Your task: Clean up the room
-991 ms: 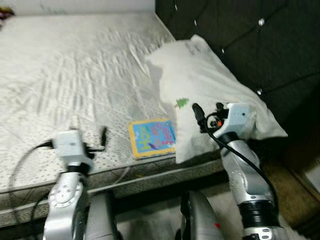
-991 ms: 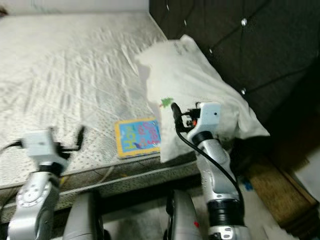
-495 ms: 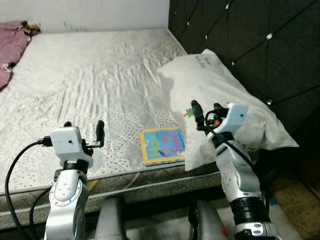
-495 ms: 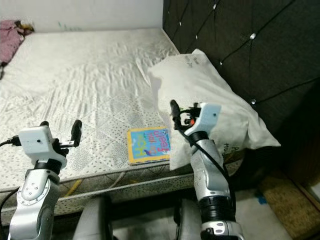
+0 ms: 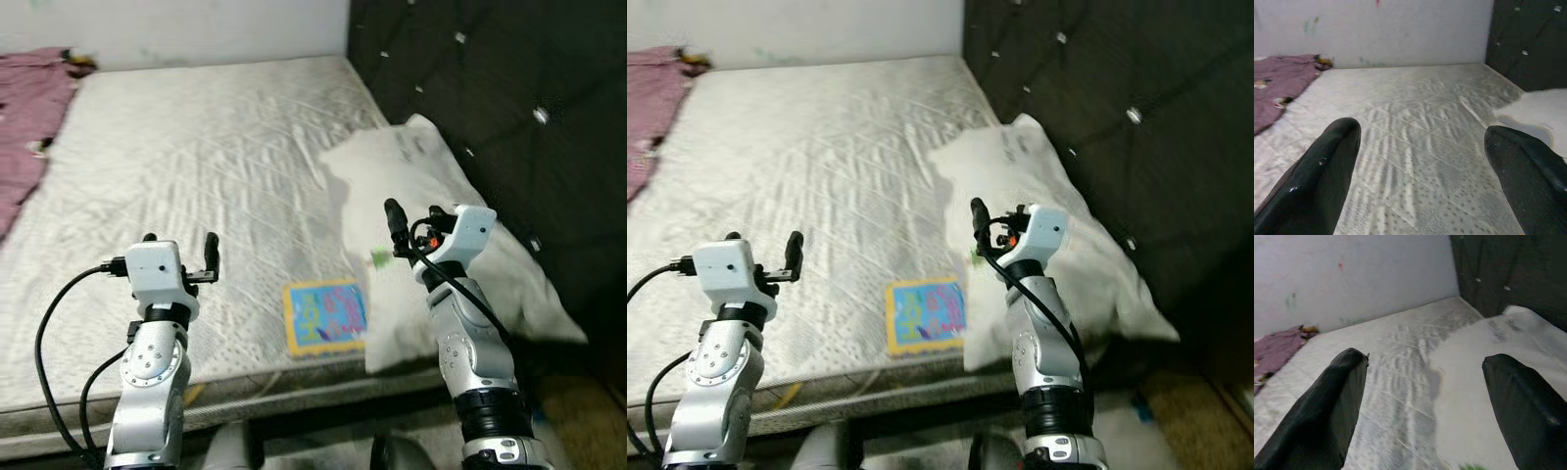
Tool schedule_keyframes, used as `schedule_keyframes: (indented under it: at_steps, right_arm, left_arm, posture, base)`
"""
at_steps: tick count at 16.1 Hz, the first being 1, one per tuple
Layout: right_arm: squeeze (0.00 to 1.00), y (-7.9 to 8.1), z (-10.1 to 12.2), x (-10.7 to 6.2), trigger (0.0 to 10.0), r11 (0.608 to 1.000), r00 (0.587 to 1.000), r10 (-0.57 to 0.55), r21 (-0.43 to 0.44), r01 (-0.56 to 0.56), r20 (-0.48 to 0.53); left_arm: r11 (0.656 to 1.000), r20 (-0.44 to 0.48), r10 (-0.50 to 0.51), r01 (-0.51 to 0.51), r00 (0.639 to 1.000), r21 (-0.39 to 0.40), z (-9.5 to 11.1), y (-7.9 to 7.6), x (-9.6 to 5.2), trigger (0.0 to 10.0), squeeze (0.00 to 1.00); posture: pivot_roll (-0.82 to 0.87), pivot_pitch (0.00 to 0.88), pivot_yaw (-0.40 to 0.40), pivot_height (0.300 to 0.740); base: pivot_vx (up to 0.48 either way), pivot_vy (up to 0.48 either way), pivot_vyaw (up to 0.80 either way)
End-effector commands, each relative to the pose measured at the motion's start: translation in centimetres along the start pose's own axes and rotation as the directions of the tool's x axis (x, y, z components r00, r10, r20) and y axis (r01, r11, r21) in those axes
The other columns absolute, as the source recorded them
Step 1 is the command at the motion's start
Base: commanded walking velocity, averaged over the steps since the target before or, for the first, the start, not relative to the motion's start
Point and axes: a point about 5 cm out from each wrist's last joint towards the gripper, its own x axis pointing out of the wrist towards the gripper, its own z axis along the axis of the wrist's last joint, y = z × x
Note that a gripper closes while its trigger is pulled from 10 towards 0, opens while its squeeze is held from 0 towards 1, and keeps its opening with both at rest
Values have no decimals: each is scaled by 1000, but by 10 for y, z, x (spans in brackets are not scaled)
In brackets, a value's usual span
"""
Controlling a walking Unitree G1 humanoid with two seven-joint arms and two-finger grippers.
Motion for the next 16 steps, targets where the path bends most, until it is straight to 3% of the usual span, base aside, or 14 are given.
schedule_keyframes:
  at_steps: [1,5,8,11,16]
  right_arm:
    - [0,6,4,3,10000,1000,1000,17,-9,-17,18]
    - [0,2,1,-1,10000,1000,1000,12,-19,-12,-1]
    - [0,0,0,-3,10000,1000,1000,4,-22,-4,-13]
    - [0,3,1,-9,10000,994,999,46,-100,-46,-10]
    - [0,3,-1,-10,10000,998,1000,19,-66,-20,-18]
  left_arm:
    - [1000,8,9,-9,1000,13,1,0,2,10000,0]
    - [999,-28,41,-42,999,-23,-5,5,-1,10000,0]
    - [999,-28,26,-27,999,-26,-5,0,-1,10000,0]
    - [1000,-21,2,-3,1000,-24,-3,-5,-1,10000,0]
    - [1000,-29,-4,3,1000,-31,-5,-7,-5,10000,0]
  posture:
    - [-8,0,21,725]
    - [-13,0,12,740]
    - [-22,0,8,740]
    - [-35,8,0,740]
    - [-31,16,-5,740]
  base:
    - [0,0,0]
    - [0,0,0]
    - [0,0,0]
    - [0,0,0]
    - [0,0,494]
